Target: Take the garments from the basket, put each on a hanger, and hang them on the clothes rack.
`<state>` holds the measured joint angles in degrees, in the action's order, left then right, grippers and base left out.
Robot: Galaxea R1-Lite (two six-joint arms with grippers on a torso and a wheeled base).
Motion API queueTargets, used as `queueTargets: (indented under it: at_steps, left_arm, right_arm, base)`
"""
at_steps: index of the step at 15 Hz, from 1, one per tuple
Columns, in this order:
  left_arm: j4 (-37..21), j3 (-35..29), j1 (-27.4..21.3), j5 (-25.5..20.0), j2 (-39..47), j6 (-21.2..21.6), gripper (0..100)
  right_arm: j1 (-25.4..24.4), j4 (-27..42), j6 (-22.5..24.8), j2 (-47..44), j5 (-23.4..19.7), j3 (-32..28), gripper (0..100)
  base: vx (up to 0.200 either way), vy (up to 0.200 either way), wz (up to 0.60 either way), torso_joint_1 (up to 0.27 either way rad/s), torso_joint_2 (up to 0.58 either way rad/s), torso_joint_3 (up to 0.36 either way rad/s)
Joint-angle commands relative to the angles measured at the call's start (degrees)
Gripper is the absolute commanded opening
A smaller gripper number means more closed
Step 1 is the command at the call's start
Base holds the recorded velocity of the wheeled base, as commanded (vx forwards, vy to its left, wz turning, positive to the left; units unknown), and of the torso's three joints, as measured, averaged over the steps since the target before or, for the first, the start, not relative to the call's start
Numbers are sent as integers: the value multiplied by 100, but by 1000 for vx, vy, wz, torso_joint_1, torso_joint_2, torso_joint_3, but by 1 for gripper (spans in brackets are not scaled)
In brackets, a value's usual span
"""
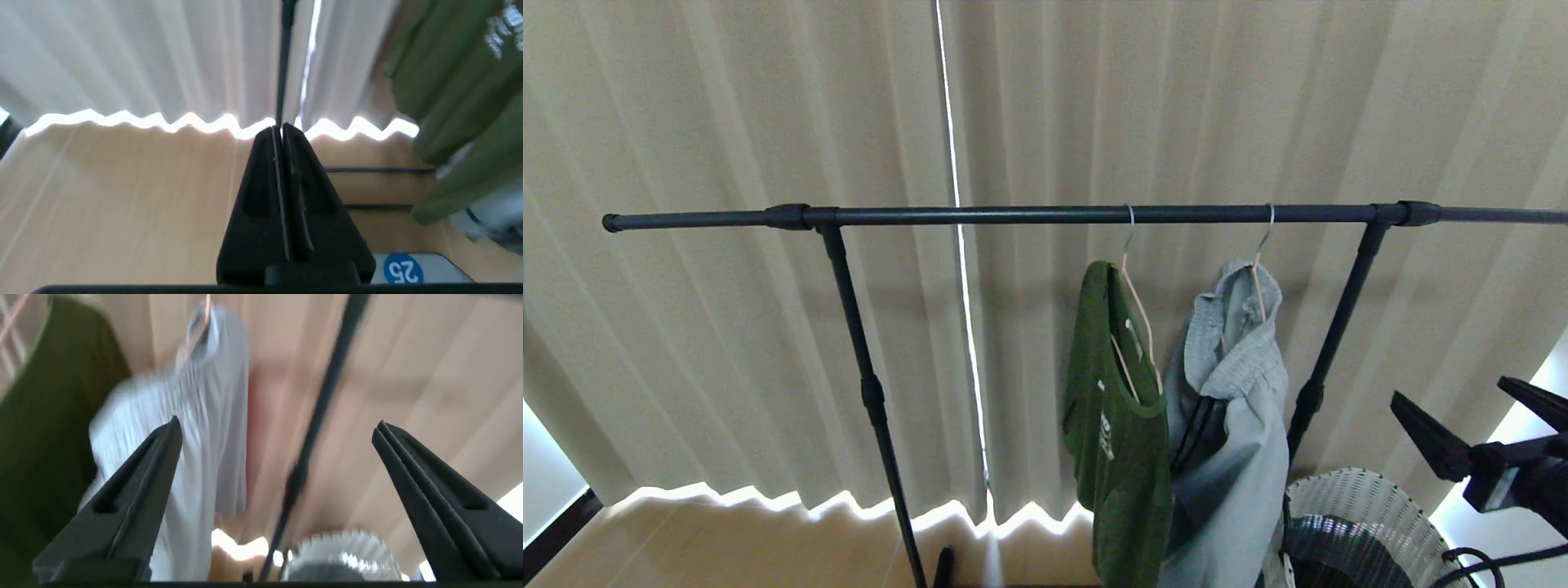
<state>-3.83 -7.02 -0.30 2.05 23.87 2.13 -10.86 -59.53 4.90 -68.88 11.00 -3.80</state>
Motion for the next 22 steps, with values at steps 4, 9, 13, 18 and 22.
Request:
queueTargets:
  at_steps: [4,9,13,18,22]
  left_arm:
    - [-909,8,233,-29,-1965,15,0]
    - [-892,69,-49,-741,-2132,94,0]
    - [-830,122,13,-750,-2352,129,0]
    - [-268,421,22,-671,-2361,68,0]
    - [-250,430,22,-662,-2369,-38,0]
  right_arm:
    - [40,3307,-77,3311,8,125,100]
    - [40,7983,-77,6088,52,-1263,100]
    - [436,8554,-437,6360,465,-1237,100]
    - [1042,8141,-710,6888,-36,-736,100]
    - [1042,6577,-771,6879,-229,82,100]
  base:
    - [0,0,0,0,0,0]
    - [0,0,0,0,0,0]
    - [0,0,0,0,0,0]
    - [0,0,0,0,0,0]
    - [0,0,0,0,0,0]
